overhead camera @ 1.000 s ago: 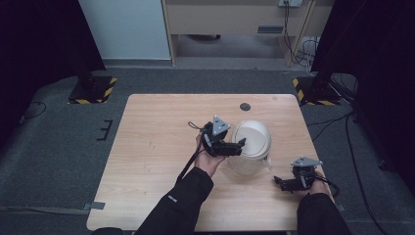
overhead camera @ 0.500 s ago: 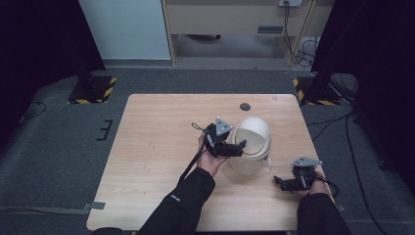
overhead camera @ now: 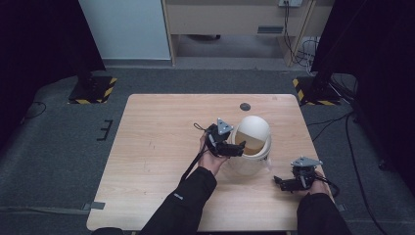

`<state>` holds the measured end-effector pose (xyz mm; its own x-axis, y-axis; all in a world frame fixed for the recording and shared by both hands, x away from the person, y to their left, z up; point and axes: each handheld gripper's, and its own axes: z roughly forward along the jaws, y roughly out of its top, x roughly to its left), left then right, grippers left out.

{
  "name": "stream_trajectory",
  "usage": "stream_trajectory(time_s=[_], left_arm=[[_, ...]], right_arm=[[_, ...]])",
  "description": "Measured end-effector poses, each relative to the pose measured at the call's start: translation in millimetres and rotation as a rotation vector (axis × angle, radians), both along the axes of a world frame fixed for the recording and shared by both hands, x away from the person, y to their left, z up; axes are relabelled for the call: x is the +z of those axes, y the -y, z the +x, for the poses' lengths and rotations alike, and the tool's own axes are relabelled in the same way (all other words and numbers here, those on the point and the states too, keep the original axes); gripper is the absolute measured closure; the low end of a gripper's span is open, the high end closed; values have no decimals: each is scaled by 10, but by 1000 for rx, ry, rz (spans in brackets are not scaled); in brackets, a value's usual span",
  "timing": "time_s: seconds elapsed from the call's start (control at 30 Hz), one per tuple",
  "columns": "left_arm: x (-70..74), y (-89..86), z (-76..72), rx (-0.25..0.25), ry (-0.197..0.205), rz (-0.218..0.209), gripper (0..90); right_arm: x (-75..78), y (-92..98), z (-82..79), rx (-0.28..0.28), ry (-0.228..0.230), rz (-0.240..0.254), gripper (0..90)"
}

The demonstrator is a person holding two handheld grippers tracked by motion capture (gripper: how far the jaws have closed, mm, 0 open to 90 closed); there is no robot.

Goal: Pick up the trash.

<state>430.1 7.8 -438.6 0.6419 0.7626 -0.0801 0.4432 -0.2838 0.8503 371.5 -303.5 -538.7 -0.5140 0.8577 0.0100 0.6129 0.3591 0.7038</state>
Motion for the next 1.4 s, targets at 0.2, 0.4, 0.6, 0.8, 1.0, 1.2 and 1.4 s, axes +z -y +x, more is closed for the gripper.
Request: stream_trajectory(time_s=[0.2,0.4,0.6,0.8,1.0,1.2,1.4], left_arm=[[-26,4,19,-3,-17,-12,92],[11,-41,-21,-13,-5,-14,106],[143,-255,-126,-8,22,-40,106],[304,-609,-288,5,57,-63,107],[339,-1040,-501,25,70,-63,113],[222,-1306,-669,43,53,-47,119],[-10,-1575,-875,70,7,-10,127]], right_arm=[[-3,-2,1,-1,3,1,4],[-2,-1,1,-1,2,1,4],[-3,-2,1,-1,3,1,4],[-3,-2,1,-2,3,2,4],[-2,-2,0,-1,2,1,4],[-2,-2,-1,-2,2,1,4],[-2,-4,-1,-2,2,1,4]])
